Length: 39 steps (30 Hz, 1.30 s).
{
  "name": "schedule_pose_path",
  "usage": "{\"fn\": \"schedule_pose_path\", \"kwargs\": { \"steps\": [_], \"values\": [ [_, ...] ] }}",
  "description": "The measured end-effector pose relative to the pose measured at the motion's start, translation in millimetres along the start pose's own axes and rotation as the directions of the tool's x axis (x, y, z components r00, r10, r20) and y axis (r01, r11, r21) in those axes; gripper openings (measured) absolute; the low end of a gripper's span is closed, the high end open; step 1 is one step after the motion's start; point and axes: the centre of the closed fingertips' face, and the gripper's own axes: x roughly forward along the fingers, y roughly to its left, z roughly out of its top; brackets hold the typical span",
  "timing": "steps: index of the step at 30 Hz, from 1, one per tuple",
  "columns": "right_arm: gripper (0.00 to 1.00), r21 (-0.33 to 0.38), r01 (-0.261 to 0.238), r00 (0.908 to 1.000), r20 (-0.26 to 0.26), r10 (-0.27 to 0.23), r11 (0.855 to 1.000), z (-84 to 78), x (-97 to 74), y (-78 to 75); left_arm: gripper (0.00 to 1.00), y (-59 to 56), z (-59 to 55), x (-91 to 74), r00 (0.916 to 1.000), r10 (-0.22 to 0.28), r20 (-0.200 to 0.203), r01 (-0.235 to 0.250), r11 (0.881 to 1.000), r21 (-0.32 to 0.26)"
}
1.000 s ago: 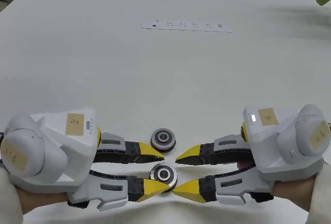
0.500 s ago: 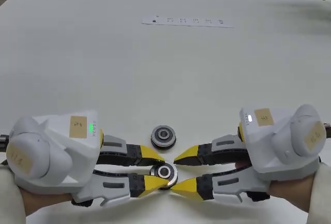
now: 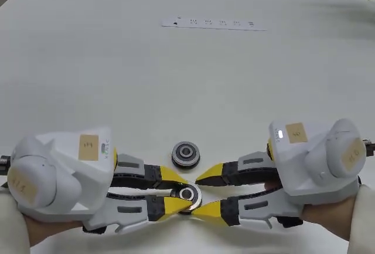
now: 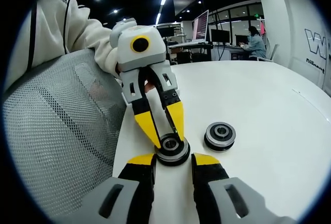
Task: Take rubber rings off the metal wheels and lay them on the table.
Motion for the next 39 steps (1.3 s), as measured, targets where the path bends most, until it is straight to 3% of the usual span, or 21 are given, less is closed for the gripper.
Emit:
{"fn": "schedule_pose_path", "kwargs": {
  "steps": [16, 39],
  "values": [
    [0.2, -0.037, -0.006, 0.9999, -0.011, 0.006, 0.999, -2.2, 0.0, 1.7, 0.14, 1.6, 1.9, 3.8, 0.9999, 0.01, 0.008, -0.01, 1.0, 0.013],
    [0.08, 0.013, -0.01, 0.9995, -0.029, 0.01, 1.0, -7.3, -5.2, 0.6, 0.14, 4.8, 0.1, 5.0, 0.9998, 0.017, 0.008, -0.017, 1.0, 0.023]
  ]
}}
